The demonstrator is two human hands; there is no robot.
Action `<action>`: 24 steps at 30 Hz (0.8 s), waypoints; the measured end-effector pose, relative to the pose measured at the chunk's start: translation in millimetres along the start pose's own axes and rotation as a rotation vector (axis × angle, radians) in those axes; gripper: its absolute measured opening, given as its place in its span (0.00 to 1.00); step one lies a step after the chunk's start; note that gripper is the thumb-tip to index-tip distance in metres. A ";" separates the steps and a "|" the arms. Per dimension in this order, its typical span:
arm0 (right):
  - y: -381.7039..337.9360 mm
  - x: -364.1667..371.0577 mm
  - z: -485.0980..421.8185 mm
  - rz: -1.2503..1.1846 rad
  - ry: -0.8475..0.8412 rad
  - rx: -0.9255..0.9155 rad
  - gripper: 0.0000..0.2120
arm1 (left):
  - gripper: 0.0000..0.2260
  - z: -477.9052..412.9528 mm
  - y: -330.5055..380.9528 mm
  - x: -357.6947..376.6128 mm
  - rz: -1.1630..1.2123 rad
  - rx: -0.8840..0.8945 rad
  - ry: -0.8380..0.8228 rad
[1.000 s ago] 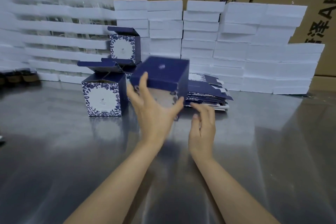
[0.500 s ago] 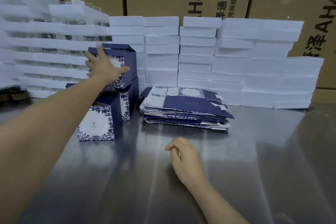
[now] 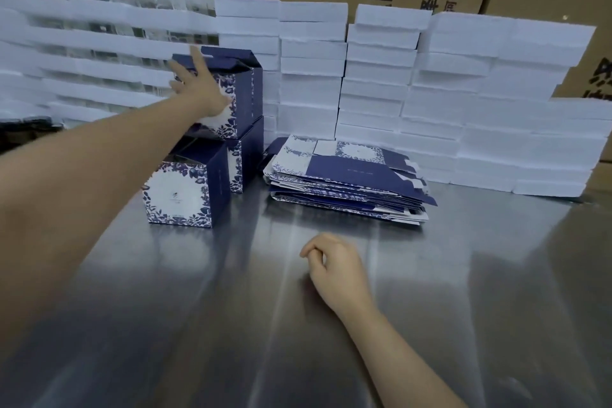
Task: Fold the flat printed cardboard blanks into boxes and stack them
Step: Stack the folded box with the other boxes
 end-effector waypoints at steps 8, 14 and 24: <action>-4.2 -10.1 4.7 -0.064 0.076 0.009 0.14 | 0.09 185.7 77.2 -11.9 0.632 0.371 0.396; 14.8 -41.4 10.8 -0.135 0.288 0.075 0.17 | 0.16 264.8 84.8 144.0 0.705 0.101 -0.070; 37.5 -47.7 -30.6 0.369 0.211 -0.004 0.11 | 0.16 260.5 103.5 152.2 0.730 0.257 -0.062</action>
Point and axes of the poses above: each hand's wrist, its own z-axis away from the middle knuckle, its own x-axis out of the palm, y = z × x, the point moved 9 cm from there along -z, towards the middle knuckle, and after that the axes turned 15 degrees about -z, right-handed, at the moved point
